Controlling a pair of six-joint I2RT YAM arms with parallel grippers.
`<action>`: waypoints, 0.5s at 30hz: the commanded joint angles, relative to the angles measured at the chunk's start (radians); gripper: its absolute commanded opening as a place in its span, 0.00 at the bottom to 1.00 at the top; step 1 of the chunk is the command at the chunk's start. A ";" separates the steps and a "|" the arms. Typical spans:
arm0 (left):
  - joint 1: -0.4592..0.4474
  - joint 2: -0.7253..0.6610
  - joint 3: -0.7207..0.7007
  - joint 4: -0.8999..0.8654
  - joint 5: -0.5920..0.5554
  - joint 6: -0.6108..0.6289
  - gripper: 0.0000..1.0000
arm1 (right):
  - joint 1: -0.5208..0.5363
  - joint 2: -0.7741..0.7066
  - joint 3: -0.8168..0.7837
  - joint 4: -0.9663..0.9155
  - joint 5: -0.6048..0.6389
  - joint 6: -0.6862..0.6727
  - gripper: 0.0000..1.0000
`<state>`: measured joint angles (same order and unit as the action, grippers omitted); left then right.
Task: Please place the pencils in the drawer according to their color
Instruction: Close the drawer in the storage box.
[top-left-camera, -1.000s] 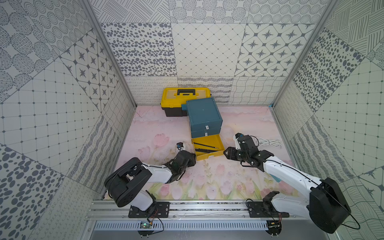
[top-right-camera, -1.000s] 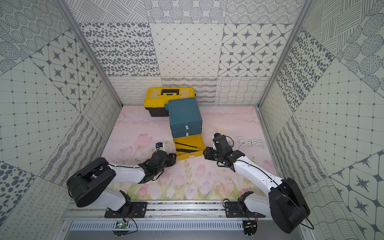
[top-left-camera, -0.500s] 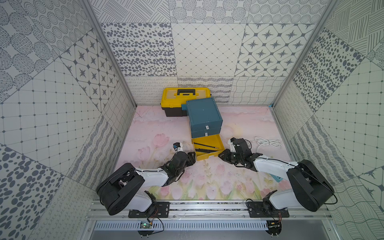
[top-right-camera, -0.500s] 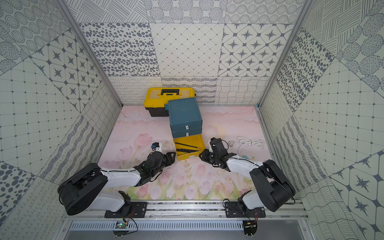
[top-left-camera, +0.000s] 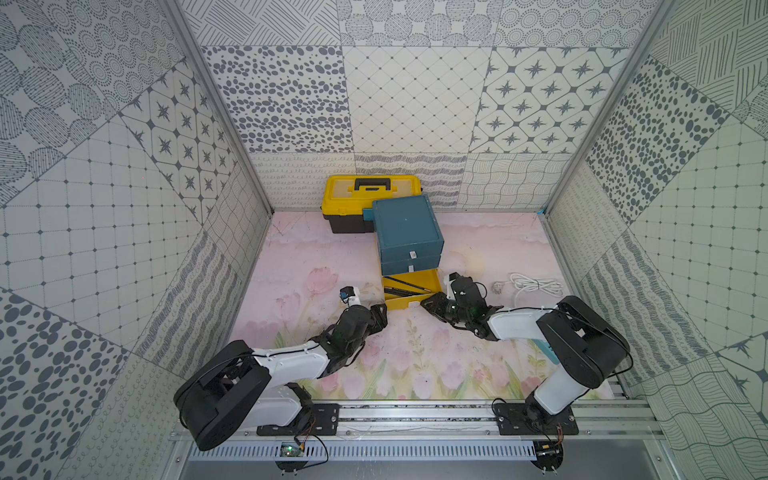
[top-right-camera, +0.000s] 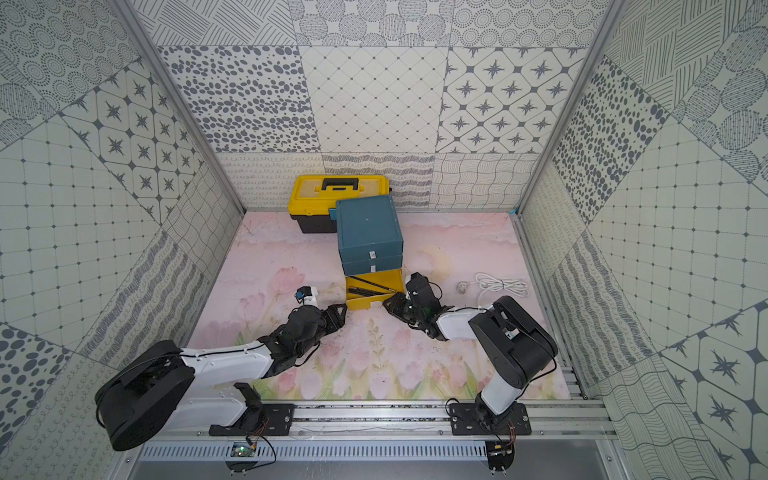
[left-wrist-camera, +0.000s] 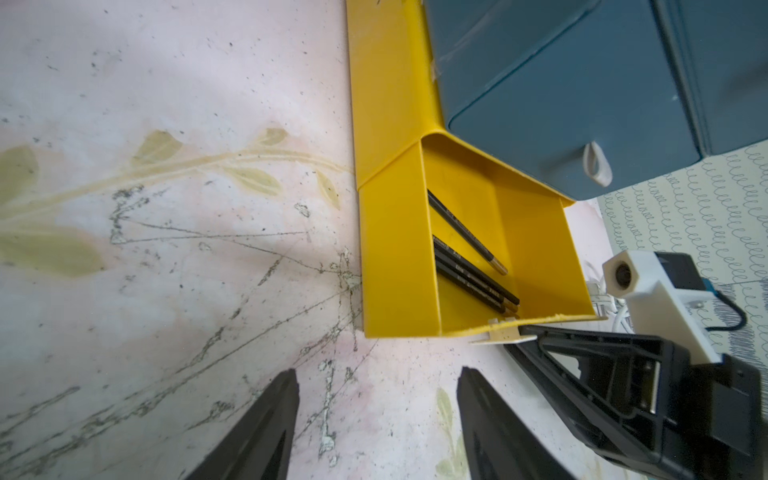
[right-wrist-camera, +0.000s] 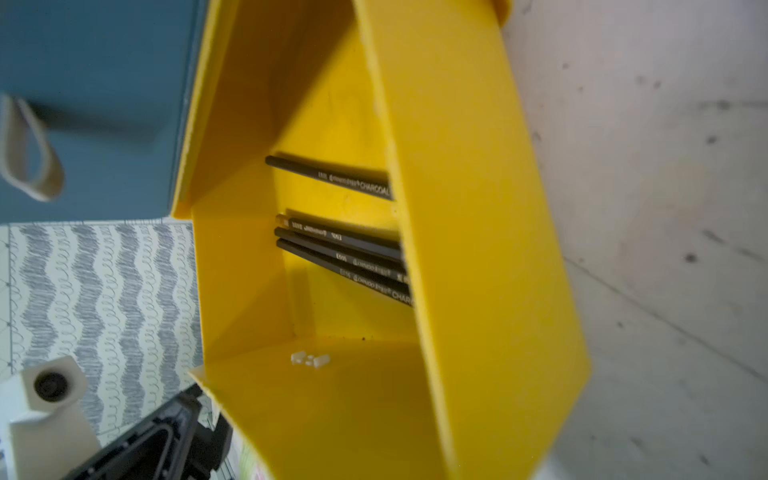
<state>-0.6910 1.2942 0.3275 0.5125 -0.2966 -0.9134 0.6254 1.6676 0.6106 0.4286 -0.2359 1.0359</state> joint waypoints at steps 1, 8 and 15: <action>0.002 -0.004 -0.004 -0.028 -0.020 -0.003 0.69 | 0.009 0.045 0.049 0.159 0.071 0.051 0.31; 0.002 -0.012 -0.019 -0.024 -0.021 -0.022 0.87 | 0.009 0.141 0.099 0.266 0.112 0.109 0.32; 0.002 -0.029 -0.031 -0.039 -0.023 -0.024 0.94 | 0.007 0.193 0.132 0.317 0.159 0.143 0.33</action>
<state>-0.6910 1.2778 0.3046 0.4828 -0.2993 -0.9340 0.6289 1.8347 0.7055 0.6567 -0.1123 1.1538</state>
